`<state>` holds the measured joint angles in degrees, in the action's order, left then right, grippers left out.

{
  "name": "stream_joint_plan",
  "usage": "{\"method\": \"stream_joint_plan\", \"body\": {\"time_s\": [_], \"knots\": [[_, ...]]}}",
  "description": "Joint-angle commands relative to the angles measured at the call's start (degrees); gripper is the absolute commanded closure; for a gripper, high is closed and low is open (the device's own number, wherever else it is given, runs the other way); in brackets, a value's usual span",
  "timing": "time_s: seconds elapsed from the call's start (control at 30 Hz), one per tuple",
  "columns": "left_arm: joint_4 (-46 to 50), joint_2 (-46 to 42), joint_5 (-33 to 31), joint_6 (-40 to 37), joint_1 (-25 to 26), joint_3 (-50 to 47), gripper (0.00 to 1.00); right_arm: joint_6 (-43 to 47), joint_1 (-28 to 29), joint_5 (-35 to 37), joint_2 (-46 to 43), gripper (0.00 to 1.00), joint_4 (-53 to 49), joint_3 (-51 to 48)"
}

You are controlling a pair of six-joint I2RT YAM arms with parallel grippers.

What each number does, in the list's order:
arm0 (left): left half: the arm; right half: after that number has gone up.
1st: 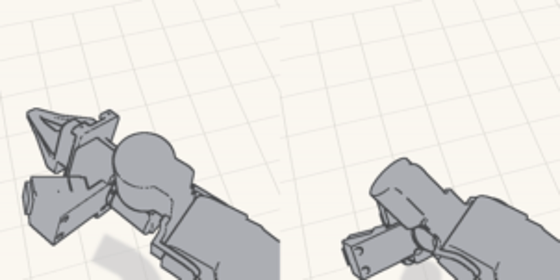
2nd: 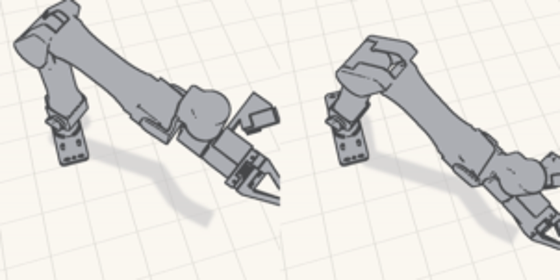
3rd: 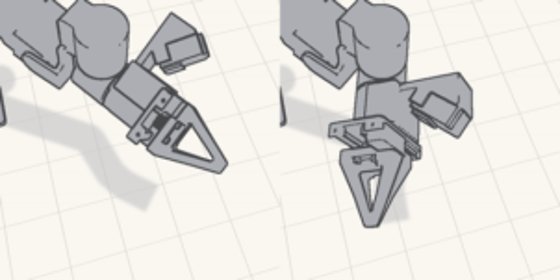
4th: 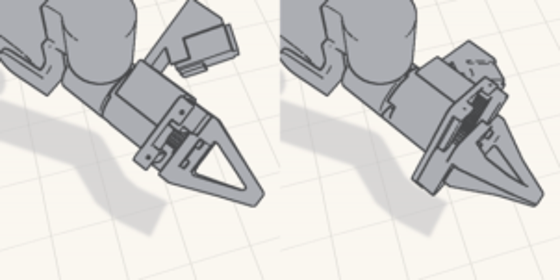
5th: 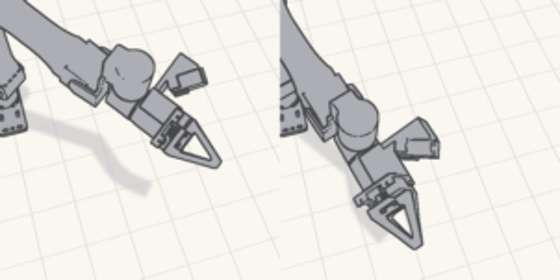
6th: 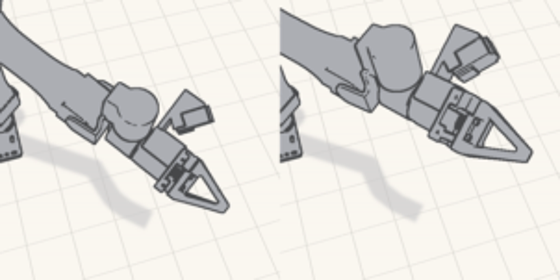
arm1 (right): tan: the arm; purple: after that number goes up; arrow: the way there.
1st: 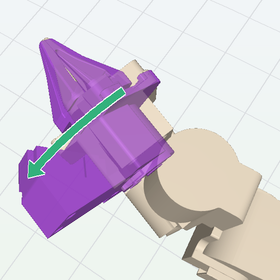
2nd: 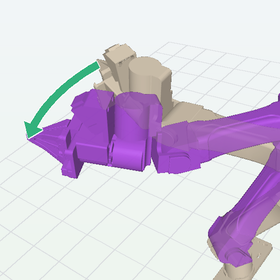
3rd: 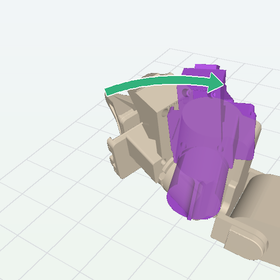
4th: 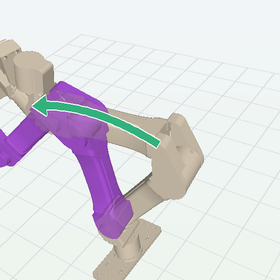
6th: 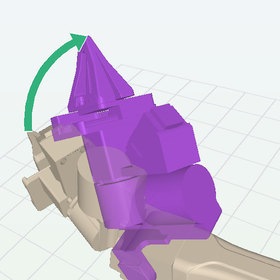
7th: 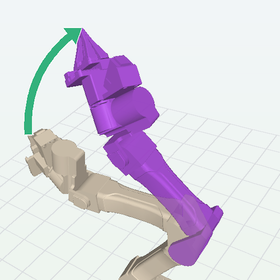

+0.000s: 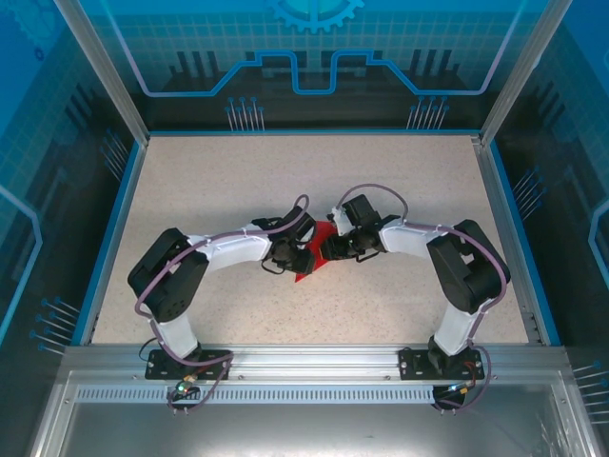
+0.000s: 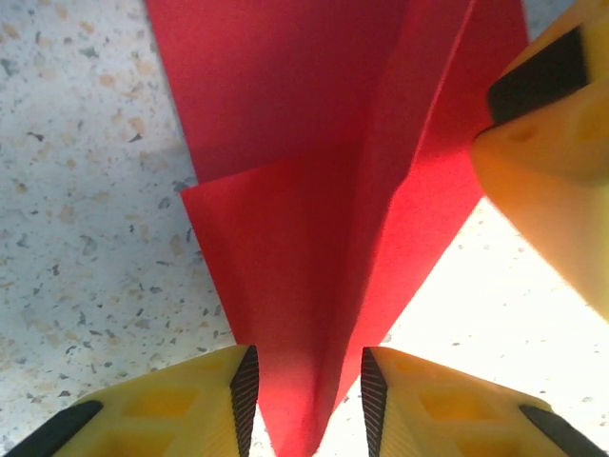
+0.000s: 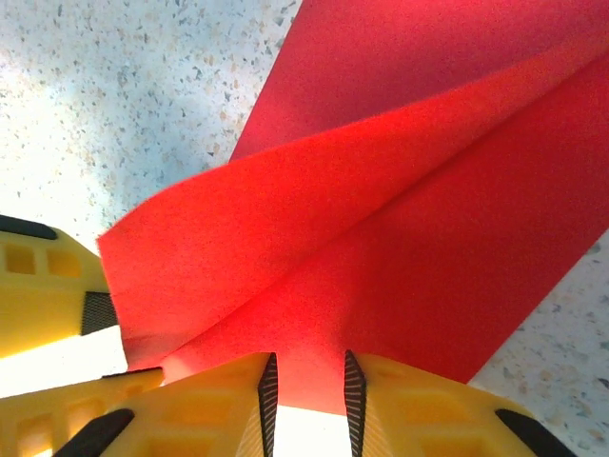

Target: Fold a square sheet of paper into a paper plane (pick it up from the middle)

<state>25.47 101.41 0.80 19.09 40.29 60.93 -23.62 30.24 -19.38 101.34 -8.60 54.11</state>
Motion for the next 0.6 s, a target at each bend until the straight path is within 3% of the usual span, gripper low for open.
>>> {"method": "stream_joint_plan", "body": {"time_s": [0.0, 0.57], "knots": [[2.1, 1.5, -1.7, -1.7, 0.7, 2.0, 0.64, -1.0, -0.8, -2.8, -1.7, 0.73, 2.0, -1.0], [4.1, 3.4, -0.9, -3.0, 0.9, 3.7, 0.86, -0.9, -1.0, -2.9, 0.3, 0.73, 3.1, -1.7]]}}
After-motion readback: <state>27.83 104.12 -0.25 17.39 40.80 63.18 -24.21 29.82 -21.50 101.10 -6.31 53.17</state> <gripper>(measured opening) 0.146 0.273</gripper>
